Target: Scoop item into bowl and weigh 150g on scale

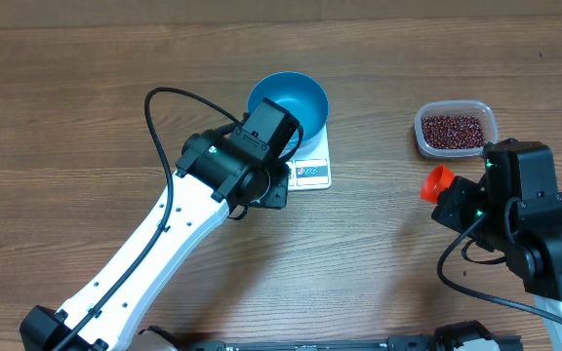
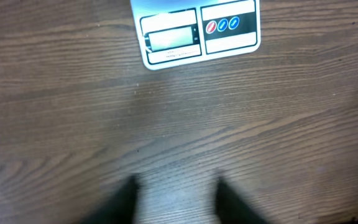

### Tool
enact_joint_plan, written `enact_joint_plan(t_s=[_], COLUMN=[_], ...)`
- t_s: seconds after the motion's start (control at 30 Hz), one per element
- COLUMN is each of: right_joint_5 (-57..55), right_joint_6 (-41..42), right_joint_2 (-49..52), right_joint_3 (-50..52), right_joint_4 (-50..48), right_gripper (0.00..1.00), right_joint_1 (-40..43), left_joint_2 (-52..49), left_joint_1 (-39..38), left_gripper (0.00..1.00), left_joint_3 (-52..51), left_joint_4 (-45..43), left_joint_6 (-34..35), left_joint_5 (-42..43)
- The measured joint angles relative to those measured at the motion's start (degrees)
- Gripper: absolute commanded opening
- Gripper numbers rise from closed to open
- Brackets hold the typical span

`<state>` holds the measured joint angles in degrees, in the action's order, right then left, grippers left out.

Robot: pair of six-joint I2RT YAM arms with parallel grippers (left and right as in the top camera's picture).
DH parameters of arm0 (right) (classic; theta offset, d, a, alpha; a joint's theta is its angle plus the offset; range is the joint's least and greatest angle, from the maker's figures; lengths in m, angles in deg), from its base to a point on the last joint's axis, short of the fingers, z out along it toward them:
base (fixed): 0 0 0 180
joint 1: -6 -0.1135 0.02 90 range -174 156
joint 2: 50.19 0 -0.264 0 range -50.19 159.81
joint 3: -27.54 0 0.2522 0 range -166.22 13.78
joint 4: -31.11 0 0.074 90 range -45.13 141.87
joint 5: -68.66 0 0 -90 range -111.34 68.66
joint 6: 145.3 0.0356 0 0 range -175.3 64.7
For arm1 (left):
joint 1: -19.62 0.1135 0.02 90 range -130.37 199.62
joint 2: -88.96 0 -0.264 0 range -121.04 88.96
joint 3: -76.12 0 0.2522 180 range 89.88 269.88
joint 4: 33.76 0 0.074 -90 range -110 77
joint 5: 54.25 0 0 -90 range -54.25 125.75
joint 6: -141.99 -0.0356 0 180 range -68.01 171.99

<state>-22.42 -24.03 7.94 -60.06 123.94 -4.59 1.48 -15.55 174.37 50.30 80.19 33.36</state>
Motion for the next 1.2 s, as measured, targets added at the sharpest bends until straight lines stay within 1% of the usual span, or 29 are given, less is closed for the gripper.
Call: enact_joint_plan(t_s=[0.17, 0.37, 0.47, 0.6, 0.83, 1.07, 1.2], right_joint_5=[0.0, 0.0, 0.0, 0.0, 0.0, 0.0, 0.0], right_joint_6=[0.0, 0.0, 0.0, 0.0, 0.0, 0.0, 0.0], right_joint_2=[0.0, 0.0, 0.0, 0.0, 0.0, 0.0, 0.0], right_joint_3=[0.0, 0.0, 0.0, 0.0, 0.0, 0.0, 0.0], right_joint_4=[0.0, 0.0, 0.1, 0.1, 0.1, 0.1, 0.0], right_gripper=[0.04, 0.04, 0.04, 0.04, 0.04, 0.04, 0.04], right_joint_1=[0.0, 0.0, 0.0, 0.0, 0.0, 0.0, 0.0], left_joint_2=[0.0, 0.0, 0.0, 0.0, 0.0, 0.0, 0.0], left_joint_1=[0.0, 0.0, 0.0, 0.0, 0.0, 0.0, 0.0], left_gripper=[0.04, 0.04, 0.04, 0.04, 0.04, 0.04, 0.04], left_joint_3=[0.0, -0.9, -4.6, -10.2, -13.3, -17.4, -20.0], left_joint_4=[-1.0, -8.1, -13.0, -17.2, -22.4, -28.1, -29.6], left_joint_6=[-1.7, -3.6, -4.2, -4.5, -4.8, -7.9, -9.0], left_joint_5=[-0.2, -0.3, -0.4, 0.1, 0.2, 0.2, 0.3])
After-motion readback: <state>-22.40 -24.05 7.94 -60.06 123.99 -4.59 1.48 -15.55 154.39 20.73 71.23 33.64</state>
